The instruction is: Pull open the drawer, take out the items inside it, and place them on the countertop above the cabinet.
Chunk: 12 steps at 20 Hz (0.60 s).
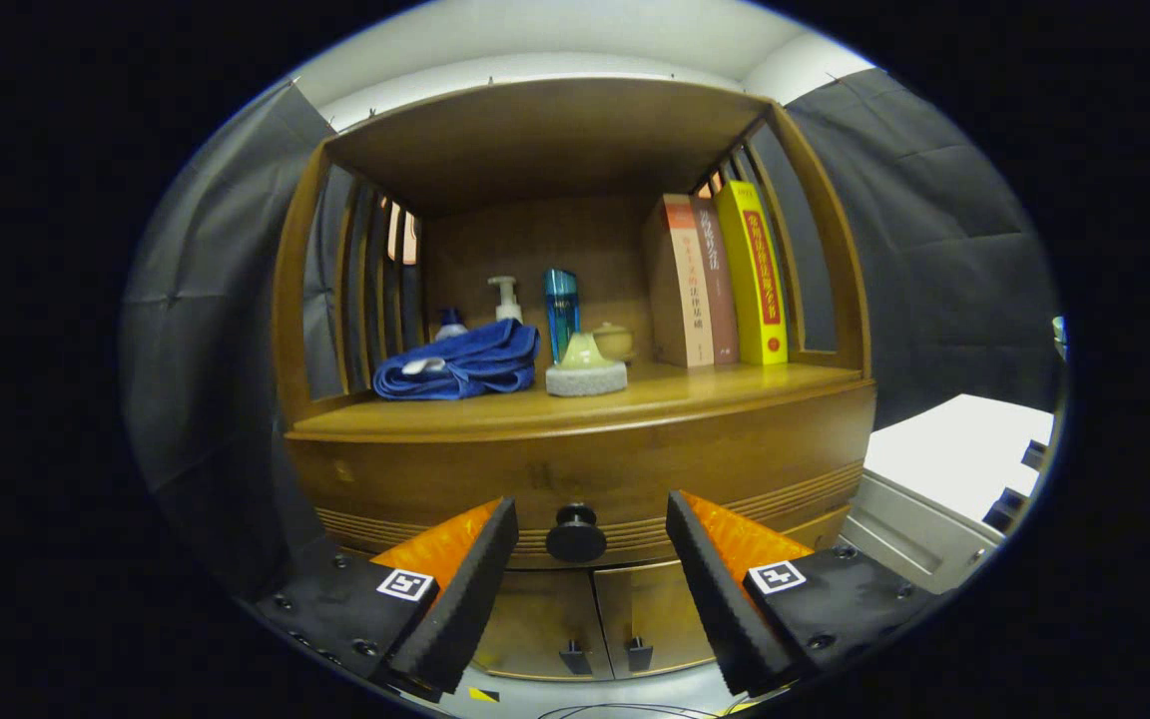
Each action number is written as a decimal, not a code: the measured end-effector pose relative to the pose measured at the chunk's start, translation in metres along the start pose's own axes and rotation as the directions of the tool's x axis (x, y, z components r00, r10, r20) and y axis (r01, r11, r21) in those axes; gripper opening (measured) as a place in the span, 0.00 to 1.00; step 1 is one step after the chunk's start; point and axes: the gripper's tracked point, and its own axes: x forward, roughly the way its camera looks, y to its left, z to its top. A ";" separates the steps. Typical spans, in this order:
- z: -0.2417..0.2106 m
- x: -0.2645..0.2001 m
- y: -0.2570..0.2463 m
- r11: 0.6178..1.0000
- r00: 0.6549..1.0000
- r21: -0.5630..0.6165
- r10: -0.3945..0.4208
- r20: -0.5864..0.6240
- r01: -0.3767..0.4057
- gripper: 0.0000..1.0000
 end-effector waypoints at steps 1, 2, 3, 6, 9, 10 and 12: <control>0.013 -0.013 0.000 1.000 1.000 -0.003 -0.004 0.016 0.004 0.99; 0.027 -0.026 -0.001 1.000 0.999 -0.007 -0.007 0.033 0.007 0.99; 0.038 -0.040 -0.001 1.000 0.999 -0.012 -0.006 0.047 0.007 0.99; 0.069 -0.080 -0.001 1.000 0.996 -0.011 -0.009 0.086 0.010 0.99; 0.102 -0.115 0.003 1.000 0.992 0.017 0.000 0.124 -0.002 0.99; 0.114 -0.127 0.002 1.000 0.991 0.026 -0.001 0.137 -0.002 0.99; 0.144 -0.154 0.005 0.999 0.984 0.040 0.010 0.177 -0.017 0.98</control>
